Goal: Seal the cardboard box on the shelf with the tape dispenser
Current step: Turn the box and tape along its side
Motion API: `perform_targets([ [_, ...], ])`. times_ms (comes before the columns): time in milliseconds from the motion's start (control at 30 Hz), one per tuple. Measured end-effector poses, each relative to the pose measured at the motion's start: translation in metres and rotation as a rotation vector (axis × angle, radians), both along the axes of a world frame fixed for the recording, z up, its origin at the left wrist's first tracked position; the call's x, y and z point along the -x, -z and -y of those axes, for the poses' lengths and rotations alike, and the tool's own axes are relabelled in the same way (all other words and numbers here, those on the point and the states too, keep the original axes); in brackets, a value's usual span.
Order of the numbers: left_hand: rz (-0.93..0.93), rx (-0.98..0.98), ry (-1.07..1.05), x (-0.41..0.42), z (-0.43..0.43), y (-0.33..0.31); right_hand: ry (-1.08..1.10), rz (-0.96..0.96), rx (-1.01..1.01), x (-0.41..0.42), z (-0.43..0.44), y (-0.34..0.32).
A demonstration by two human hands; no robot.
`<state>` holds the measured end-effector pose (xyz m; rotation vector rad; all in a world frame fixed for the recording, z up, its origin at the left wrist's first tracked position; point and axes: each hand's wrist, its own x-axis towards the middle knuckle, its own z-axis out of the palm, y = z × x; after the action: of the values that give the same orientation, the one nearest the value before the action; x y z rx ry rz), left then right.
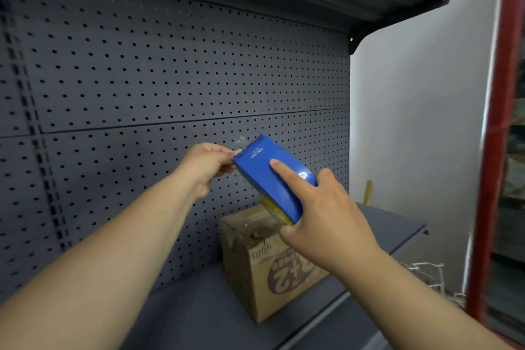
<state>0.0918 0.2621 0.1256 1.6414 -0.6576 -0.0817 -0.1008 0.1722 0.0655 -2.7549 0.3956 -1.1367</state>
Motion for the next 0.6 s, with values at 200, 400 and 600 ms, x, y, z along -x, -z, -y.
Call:
perform_targets([
  [200, -0.047, 0.068, 0.003, -0.003, -0.031, -0.005, 0.062, -0.082, 0.001, 0.029, -0.032, -0.002],
  [400, -0.111, 0.1, 0.016, -0.041, -0.045, 0.004, 0.144, -0.154, 0.051, 0.025, -0.052, -0.006],
  [600, -0.208, -0.034, 0.102, -0.079, -0.032, 0.052, 0.243, -0.334, 0.052, -0.004, -0.059, -0.002],
])
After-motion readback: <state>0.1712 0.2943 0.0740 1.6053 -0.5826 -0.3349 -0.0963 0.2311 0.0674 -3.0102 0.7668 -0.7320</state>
